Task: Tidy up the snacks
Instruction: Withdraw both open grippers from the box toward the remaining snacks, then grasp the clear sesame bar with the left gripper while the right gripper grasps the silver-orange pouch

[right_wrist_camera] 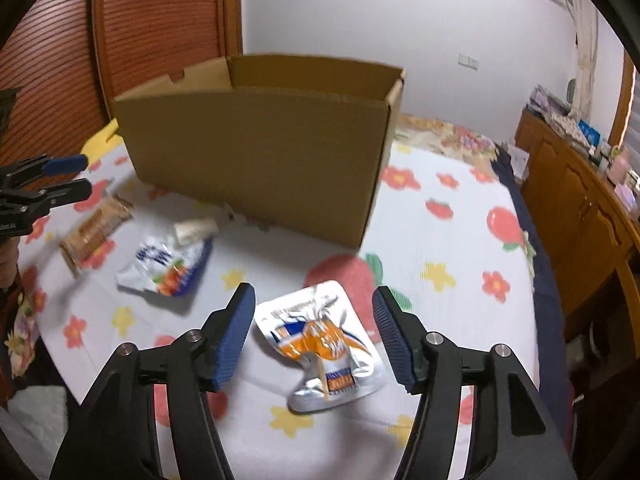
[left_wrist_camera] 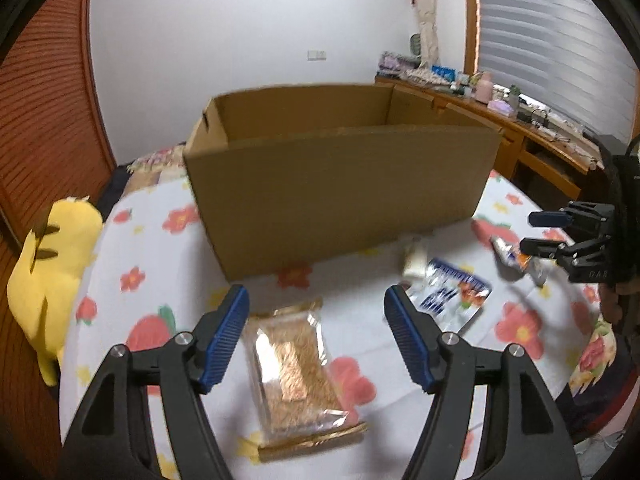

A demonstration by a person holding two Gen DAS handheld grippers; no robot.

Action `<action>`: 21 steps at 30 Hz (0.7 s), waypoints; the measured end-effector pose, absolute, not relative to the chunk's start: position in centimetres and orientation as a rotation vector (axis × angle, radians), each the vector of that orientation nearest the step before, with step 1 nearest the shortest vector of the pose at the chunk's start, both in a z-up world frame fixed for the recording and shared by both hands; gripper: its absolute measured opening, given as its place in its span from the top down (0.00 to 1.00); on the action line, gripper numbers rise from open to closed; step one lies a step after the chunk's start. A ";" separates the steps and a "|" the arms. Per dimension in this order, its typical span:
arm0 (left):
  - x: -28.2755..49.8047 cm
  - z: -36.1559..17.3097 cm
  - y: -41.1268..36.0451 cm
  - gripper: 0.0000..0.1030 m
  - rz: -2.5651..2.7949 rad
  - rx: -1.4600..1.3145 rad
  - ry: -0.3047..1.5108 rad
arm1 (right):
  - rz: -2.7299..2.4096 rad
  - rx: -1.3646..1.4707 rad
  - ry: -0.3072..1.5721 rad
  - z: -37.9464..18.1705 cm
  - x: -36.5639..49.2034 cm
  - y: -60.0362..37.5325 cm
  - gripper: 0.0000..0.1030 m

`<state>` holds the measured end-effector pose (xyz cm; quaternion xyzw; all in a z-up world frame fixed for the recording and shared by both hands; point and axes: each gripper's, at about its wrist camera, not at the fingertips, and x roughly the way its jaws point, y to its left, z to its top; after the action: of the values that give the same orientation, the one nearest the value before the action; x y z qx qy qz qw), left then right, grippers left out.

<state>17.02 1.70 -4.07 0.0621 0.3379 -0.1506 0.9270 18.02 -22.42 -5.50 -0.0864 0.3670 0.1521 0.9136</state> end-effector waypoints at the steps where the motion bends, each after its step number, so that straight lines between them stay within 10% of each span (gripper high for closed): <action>1: 17.0 -4.4 1.8 0.32 -0.305 0.127 0.698 | 0.312 -0.176 0.764 -5.8 18.1 -22.6 0.40; 21: 17.6 -8.4 3.9 0.31 -0.273 0.055 0.814 | 0.340 -0.163 0.852 -8.2 19.3 -23.7 0.37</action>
<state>17.58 3.87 -8.41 0.0265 0.3947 -0.1323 0.9089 19.26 -23.67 -8.17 -0.0786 0.4109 0.1641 0.8933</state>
